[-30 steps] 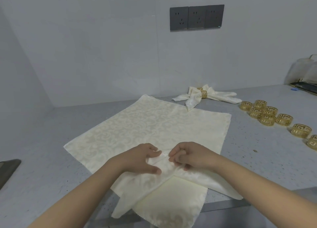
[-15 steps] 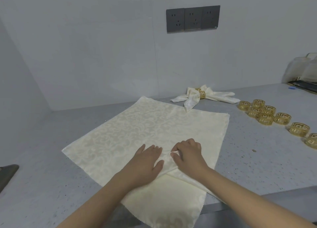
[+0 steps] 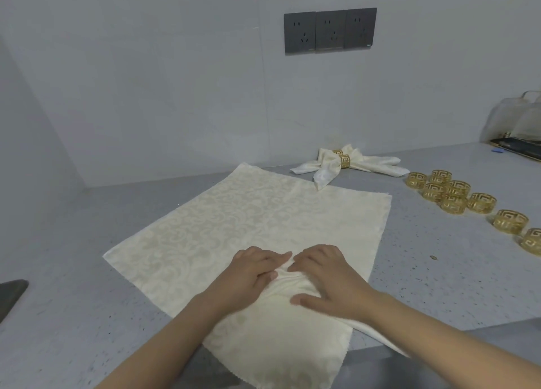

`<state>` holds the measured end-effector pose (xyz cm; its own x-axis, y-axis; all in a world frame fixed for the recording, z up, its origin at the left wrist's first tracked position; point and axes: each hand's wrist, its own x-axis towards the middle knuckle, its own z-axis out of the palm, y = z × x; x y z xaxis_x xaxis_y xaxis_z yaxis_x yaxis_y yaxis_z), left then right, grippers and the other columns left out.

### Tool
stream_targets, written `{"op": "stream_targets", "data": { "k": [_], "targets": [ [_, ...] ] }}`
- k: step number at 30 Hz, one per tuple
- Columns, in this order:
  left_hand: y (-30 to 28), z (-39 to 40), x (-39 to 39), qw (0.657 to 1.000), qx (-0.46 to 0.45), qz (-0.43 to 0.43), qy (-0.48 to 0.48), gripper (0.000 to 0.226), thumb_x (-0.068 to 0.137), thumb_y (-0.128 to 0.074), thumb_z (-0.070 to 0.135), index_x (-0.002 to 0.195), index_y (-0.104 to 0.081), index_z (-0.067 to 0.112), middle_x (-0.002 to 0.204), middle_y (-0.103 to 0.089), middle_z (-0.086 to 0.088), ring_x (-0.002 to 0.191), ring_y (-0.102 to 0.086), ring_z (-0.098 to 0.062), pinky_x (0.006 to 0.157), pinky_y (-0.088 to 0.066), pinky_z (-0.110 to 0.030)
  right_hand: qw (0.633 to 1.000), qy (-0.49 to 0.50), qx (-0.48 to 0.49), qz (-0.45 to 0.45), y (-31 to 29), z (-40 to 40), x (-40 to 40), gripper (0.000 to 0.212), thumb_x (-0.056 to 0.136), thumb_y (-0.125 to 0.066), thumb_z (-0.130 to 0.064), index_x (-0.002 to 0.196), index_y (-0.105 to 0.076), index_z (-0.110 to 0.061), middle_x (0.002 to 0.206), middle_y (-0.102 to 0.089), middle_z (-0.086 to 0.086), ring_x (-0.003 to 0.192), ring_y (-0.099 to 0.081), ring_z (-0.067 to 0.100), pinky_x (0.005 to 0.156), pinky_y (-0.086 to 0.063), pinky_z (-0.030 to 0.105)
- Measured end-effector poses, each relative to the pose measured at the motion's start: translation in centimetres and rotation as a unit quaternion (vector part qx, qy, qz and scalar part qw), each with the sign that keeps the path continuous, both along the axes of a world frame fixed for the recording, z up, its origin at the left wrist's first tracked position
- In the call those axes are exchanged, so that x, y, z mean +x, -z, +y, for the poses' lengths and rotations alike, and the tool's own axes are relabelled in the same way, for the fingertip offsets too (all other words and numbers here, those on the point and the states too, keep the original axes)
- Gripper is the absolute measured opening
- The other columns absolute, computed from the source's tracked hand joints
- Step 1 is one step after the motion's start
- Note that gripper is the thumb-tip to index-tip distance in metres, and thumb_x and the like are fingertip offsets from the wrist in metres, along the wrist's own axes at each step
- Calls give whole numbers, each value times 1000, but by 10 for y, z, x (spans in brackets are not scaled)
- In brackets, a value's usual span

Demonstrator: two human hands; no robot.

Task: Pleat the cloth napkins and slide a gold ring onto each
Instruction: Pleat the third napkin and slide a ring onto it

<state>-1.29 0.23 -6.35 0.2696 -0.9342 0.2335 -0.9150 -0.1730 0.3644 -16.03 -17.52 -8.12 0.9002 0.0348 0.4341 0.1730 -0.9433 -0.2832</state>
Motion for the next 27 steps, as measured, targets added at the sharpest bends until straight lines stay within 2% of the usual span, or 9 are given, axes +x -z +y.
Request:
{"op": "stream_targets", "data": {
  "k": [4, 8, 12, 14, 16, 19, 22, 25, 27],
  "targets": [
    [2, -2, -5, 994, -23, -101, 39, 44, 94, -34, 28, 129, -60, 22, 135, -56, 2, 121, -51, -13, 105, -35, -29, 998, 6, -36, -46, 3, -4, 4, 31, 87, -52, -53, 109, -61, -34, 108, -63, -16, 101, -54, 12, 91, -33, 25],
    [10, 1, -11, 997, 13, -53, 53, 58, 97, -22, 46, 147, -32, 19, 151, -28, 9, 139, -23, 1, 119, -9, -23, 996, 3, -22, -81, 2, -9, 8, 19, 83, -58, -41, 98, -67, -33, 89, -68, -15, 82, -62, 12, 80, -43, 24],
    [9, -1, -10, 993, 52, -95, 42, 67, 93, -9, 58, 150, -11, 24, 155, -19, 13, 145, -3, -5, 118, 7, -30, 992, -13, -45, -116, -2, -11, 12, 18, 88, -54, -39, 98, -67, -32, 80, -69, -14, 74, -63, 9, 72, -46, 21],
    [8, -4, -9, 996, 60, -67, 29, 54, 99, -17, 46, 150, -8, 30, 154, -25, 13, 145, -11, -6, 119, 0, -29, 989, -34, -44, -134, -4, -12, 12, 19, 94, -49, -38, 102, -65, -30, 79, -69, -13, 70, -62, 8, 67, -45, 22],
    [5, -6, -8, 999, 21, -36, 29, 49, 101, -26, 35, 149, -14, 36, 143, -46, 7, 136, -36, -11, 114, -23, -32, 986, -49, -56, -146, -4, -15, 14, 16, 94, -50, -33, 107, -59, -27, 78, -67, -11, 64, -60, 11, 60, -47, 26],
    [6, -9, -1, 998, -49, 3, 29, 49, 96, -34, 29, 143, -37, 37, 112, -68, 5, 98, -63, -14, 84, -49, -36, 980, -51, -106, -163, -2, -19, 17, 12, 95, -49, -31, 106, -53, -28, 84, -66, -8, 56, -57, 17, 50, -45, 26],
    [4, -12, 1, 994, -105, 20, 23, 46, 92, -43, 21, 133, -51, 38, 115, -67, 16, 90, -64, -6, 79, -51, -31, 972, -47, -140, -184, -3, -24, 19, 8, 92, -53, -26, 97, -59, -27, 91, -67, -7, 54, -56, 17, 47, -41, 22],
    [6, -13, 4, 996, -71, -43, 35, 50, 91, -35, 19, 135, -48, 40, 129, -59, 14, 101, -61, -14, 88, -49, -36, 969, -39, -144, -197, -5, -27, 21, 19, 89, -53, -24, 83, -71, -24, 89, -69, -7, 56, -57, 14, 48, -39, 20],
    [6, -13, 7, 998, -21, -60, 25, 52, 93, -25, 27, 141, -41, 37, 143, -48, 8, 117, -52, -18, 101, -35, -32, 975, -41, -118, -186, -5, -27, 23, 33, 98, -44, -32, 82, -72, -23, 87, -70, -8, 65, -62, 12, 53, -44, 21]
  ]
}}
